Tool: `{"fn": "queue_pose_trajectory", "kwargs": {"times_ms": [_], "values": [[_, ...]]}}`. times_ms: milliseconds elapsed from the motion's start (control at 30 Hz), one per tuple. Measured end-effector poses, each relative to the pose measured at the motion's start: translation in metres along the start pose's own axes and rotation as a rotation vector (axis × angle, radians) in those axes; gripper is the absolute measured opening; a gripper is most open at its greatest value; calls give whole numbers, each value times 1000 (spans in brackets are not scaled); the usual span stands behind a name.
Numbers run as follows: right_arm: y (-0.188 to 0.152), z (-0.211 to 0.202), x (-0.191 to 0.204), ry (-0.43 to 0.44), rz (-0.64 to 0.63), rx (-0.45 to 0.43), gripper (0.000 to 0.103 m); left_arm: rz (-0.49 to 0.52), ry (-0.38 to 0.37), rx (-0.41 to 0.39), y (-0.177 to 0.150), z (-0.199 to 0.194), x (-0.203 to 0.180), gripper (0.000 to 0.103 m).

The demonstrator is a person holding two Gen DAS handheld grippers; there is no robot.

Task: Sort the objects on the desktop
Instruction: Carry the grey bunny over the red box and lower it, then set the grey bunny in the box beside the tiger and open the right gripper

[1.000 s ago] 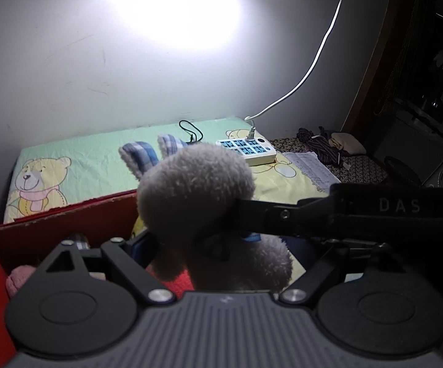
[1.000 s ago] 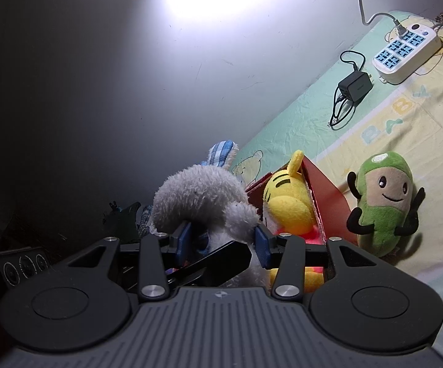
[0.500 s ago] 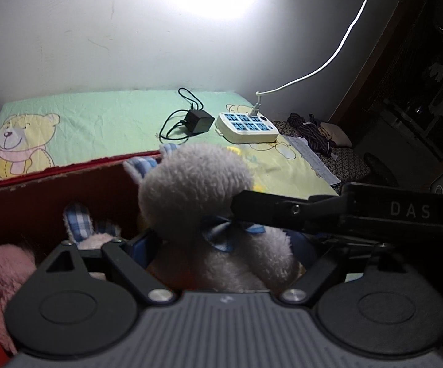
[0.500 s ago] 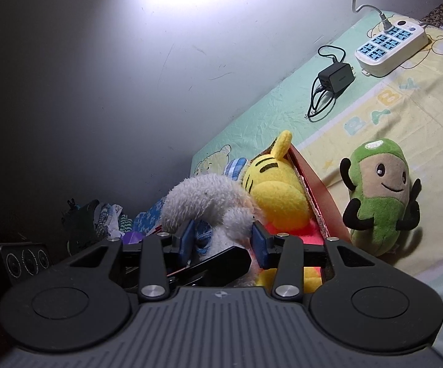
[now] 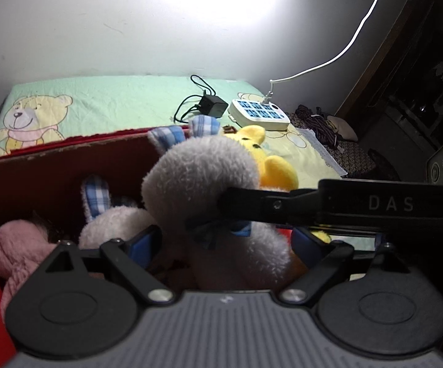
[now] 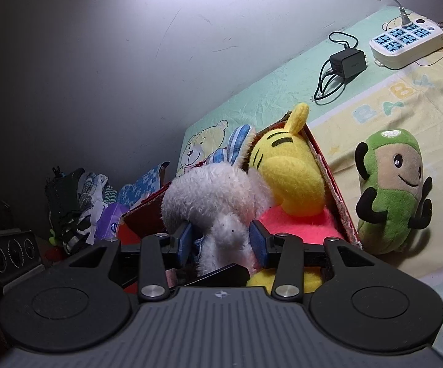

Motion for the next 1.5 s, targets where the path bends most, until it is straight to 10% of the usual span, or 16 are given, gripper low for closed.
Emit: {"fn": "queue_pose_trajectory", "kwargs": {"times_ms": [567,800,1500], "values": [[11,-15,4,0,-94,-66,57,-8,63,-21,-3,-15,1,92],[28,-6,5,30,-81,-117,28,-8,44,-53,6,-22,-4,92],[11,25,-2,-38,-173,0,26,-20,73,51,-6,14,-2,93]]}}
Point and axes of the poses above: each gripper's, at about its wrist camera, not at the fingertips, and z roughly the way its jaws point, x to its left, y to its top, the point moved 8 cm from there along z, roughly the way its jaws point, and after that the axes turned 3 degrees about -y, right-handed, at the moved point
